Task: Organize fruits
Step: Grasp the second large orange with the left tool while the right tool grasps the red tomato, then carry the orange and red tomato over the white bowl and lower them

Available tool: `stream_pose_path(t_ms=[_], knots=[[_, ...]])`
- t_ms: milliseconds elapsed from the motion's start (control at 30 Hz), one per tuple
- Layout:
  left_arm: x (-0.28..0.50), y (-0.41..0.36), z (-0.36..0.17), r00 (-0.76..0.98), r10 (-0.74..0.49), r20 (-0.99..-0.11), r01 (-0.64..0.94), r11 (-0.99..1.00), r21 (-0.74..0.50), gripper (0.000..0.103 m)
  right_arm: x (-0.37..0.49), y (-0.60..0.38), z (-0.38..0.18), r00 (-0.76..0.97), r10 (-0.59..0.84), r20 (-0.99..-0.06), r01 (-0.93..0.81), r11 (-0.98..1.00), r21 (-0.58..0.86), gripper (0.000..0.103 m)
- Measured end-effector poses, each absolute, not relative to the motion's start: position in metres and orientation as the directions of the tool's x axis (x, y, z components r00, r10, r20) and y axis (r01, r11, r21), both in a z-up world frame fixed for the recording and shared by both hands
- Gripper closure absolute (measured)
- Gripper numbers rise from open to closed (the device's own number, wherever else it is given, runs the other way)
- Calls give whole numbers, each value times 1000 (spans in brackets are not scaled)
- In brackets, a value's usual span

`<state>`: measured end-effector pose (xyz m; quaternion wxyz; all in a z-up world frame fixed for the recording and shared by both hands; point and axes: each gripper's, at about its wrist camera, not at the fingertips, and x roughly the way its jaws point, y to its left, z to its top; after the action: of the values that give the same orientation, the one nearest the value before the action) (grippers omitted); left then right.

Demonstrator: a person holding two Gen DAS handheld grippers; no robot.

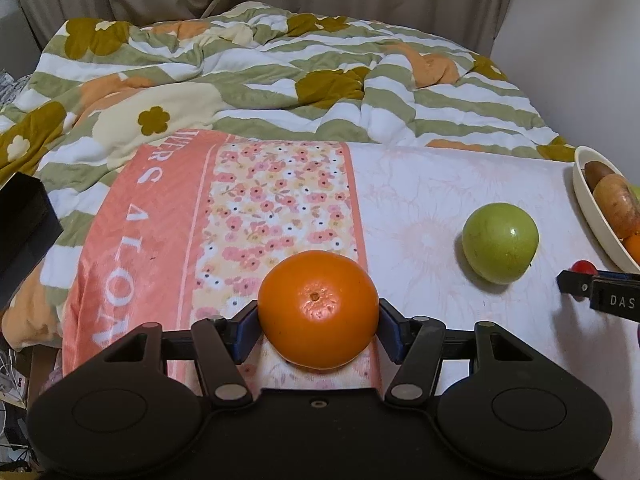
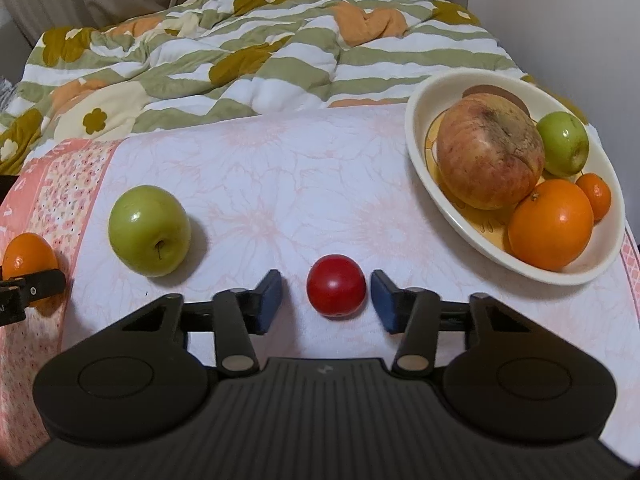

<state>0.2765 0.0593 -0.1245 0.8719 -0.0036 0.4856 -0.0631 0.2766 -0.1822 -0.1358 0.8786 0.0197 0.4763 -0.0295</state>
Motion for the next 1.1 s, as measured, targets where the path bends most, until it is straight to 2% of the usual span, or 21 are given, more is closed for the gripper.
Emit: stream_pose_path(t_ms=[33, 533, 1100], knots=[[275, 60, -124, 522, -108, -846, 105, 993, -62, 39, 276, -181, -136, 546, -36, -837, 67, 998, 1, 58], [237, 61, -84, 605, -133, -785, 120, 990, -75, 39, 244, -184, -97, 607, -28, -794, 66, 998, 15, 58], [195, 18, -32, 674, -264, -690, 275, 956, -97, 39, 157, -211, -21, 701, -59, -711, 123, 992, 39, 58]])
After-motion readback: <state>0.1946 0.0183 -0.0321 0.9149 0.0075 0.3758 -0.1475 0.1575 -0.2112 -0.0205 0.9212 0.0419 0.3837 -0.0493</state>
